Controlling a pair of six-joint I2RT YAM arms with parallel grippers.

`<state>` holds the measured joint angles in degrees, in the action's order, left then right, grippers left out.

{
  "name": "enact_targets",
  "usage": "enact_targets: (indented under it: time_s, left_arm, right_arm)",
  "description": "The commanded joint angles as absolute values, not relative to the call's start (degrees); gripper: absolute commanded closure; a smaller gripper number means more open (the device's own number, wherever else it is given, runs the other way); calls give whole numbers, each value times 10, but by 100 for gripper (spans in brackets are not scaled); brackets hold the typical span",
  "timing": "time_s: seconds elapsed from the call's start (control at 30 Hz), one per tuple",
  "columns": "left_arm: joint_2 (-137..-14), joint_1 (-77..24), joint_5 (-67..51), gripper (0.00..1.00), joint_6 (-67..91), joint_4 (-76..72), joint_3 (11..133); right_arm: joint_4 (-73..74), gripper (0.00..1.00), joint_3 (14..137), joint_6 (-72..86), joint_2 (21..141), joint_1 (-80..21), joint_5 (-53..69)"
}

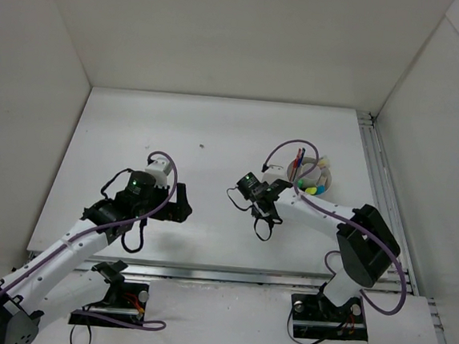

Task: Sort the stationery into containers
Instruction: Move the stationery to the center of the board.

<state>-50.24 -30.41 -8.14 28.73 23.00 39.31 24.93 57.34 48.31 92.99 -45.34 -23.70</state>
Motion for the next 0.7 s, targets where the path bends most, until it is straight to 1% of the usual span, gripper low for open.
enact_targets:
  time_s: [0.0, 0.07, 0.1, 0.17, 0.2, 0.23, 0.3, 0.4, 0.5, 0.67]
  left_arm:
    - [-506, -301, -90, 0, 278, 197, 419]
    - [-513, -301, -94, 0, 274, 196, 424]
    - [-516, -301, -95, 0, 273, 196, 428]
    - [-523, -301, -97, 0, 271, 196, 432]
    - [-525, -301, -96, 0, 269, 195, 432]
    - [-526, -301, -96, 0, 267, 195, 432]
    - [-526, -301, -96, 0, 266, 192, 431]
    - [-530, -301, -98, 0, 262, 187, 431]
    - [-537, -301, -98, 0, 256, 188, 438]
    - [-541, -296, -97, 0, 249, 198, 446]
  right_arm:
    - [265, 100, 571, 479, 886, -448, -257]
    - [265, 100, 574, 476, 878, -446, -258]
    - [266, 93, 577, 475, 875, -445, -258]
    - [266, 71, 580, 482, 868, -441, -257]
    - [266, 45, 581, 500, 866, -441, -251]
    - [266, 33, 579, 511, 864, -435, -245]
    - [266, 22, 579, 553, 862, -425, -239]
    - [265, 16, 590, 601, 879, -419, -246]
    - [265, 14, 614, 613, 914, -407, -248]
    - [261, 14, 644, 607, 972, -378, -226]
